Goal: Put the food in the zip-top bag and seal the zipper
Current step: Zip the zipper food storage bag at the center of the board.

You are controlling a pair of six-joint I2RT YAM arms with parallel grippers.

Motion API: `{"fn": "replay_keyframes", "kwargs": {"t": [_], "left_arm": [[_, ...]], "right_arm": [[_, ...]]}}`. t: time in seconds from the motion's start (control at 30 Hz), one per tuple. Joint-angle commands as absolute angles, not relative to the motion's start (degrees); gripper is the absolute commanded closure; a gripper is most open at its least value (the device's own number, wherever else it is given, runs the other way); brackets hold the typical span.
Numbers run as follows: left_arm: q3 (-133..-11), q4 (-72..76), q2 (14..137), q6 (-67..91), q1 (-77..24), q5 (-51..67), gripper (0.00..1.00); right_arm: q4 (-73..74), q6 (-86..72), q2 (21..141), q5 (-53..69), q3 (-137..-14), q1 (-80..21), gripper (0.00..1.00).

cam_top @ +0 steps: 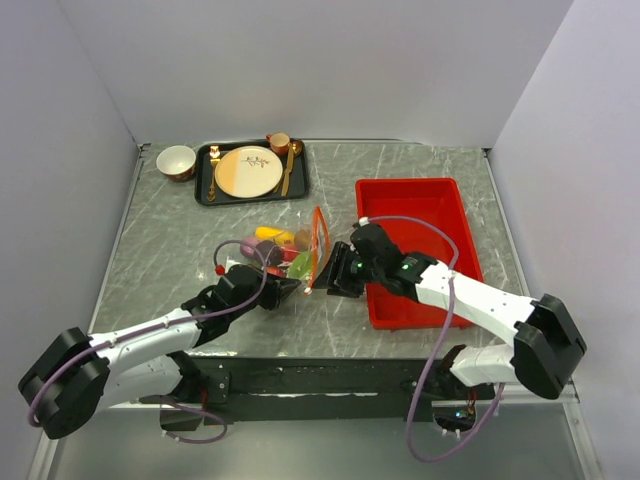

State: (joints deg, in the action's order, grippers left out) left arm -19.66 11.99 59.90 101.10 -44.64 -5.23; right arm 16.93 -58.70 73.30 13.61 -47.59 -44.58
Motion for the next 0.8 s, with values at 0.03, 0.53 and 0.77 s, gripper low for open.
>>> {"fn": "replay_keyframes", "kwargs": {"t": [0.03, 0.53, 0.77], "left_arm": [[-22.32, 15.29, 59.94, 99.58, -44.47, -4.04, 0.99], [-21.8, 17.23, 61.0, 99.67, -44.56, -2.99, 0.99], [-21.27, 17.49, 60.47, 99.93, -44.56, -3.16, 0.99]], "right_arm": [[11.25, -61.35, 76.37, 16.26, -49.66, -45.44, 0.5], [8.97, -60.73, 79.8, 18.37, -50.54, -45.35, 0.75], [8.61, -60.47, 80.51, 19.07, -50.71, -45.35, 0.76]]}}
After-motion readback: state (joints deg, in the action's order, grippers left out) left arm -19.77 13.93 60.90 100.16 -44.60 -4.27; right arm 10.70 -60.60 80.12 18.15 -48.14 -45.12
